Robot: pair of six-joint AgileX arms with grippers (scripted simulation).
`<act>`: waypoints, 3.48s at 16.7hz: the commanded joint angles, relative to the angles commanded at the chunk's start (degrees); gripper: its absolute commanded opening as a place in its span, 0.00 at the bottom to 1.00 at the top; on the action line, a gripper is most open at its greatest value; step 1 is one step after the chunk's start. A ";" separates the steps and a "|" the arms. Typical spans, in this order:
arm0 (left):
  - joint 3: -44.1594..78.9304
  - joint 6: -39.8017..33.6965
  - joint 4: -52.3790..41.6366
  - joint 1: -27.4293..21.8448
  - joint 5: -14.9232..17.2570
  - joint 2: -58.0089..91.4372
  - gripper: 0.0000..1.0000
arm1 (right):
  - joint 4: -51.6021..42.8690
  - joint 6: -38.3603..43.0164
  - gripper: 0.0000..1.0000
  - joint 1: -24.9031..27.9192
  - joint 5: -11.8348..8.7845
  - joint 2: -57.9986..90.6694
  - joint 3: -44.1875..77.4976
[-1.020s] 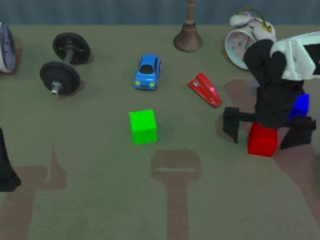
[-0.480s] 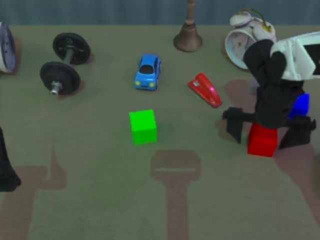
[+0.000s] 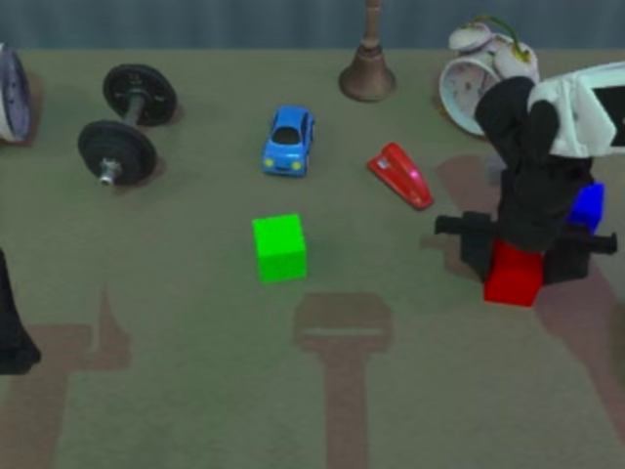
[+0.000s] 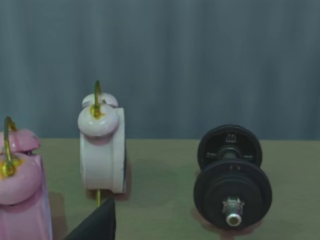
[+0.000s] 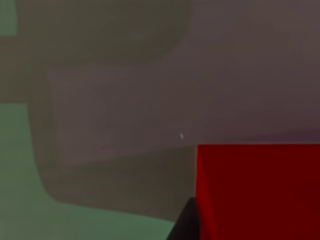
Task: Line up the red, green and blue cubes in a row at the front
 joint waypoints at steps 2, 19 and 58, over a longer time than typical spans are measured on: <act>0.00 0.00 0.00 0.00 0.00 0.00 1.00 | 0.00 0.00 0.00 0.00 0.00 0.00 0.00; 0.00 0.00 0.00 0.00 0.00 0.00 1.00 | -14.43 -0.47 0.00 0.33 0.56 -7.56 8.01; 0.00 0.00 0.00 0.00 0.00 0.00 1.00 | -14.62 29.80 0.23 39.83 1.15 9.97 25.32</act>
